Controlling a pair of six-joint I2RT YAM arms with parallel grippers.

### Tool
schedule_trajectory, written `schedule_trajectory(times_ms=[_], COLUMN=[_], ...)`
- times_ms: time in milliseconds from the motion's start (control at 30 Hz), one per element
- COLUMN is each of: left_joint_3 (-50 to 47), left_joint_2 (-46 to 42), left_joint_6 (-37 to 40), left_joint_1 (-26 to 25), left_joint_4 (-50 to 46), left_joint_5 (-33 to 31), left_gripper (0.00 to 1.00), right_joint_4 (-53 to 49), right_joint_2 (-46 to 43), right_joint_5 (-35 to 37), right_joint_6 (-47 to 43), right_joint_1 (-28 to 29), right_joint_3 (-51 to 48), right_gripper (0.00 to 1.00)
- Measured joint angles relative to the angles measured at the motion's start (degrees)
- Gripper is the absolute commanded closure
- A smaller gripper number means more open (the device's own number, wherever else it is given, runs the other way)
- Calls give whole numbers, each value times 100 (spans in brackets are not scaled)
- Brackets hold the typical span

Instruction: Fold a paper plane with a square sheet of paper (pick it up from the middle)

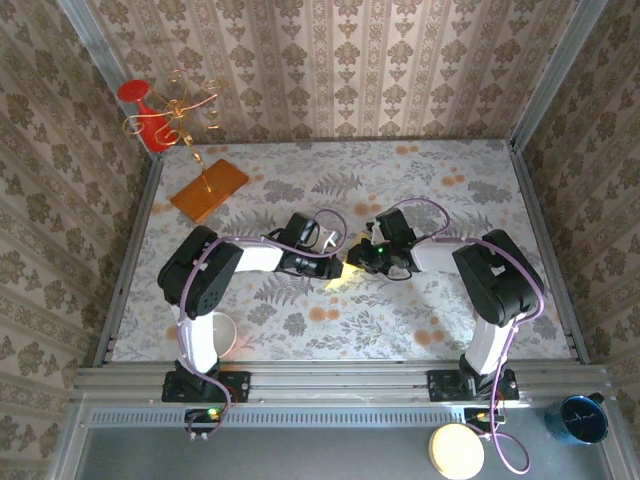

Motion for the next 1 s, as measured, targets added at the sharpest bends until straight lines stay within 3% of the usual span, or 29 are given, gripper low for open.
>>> schedule_trajectory(times_ms=[1000], left_joint_3=[-149], left_joint_2=[-317], left_joint_6=[2], left_joint_1=[-7], left_joint_4=[-544], left_joint_5=[-92], left_gripper=[86], right_joint_4=[-332], right_joint_2=[168], right_joint_5=[146], right_joint_6=[-94], right_joint_1=[-68], right_joint_3=[179], right_gripper=[77])
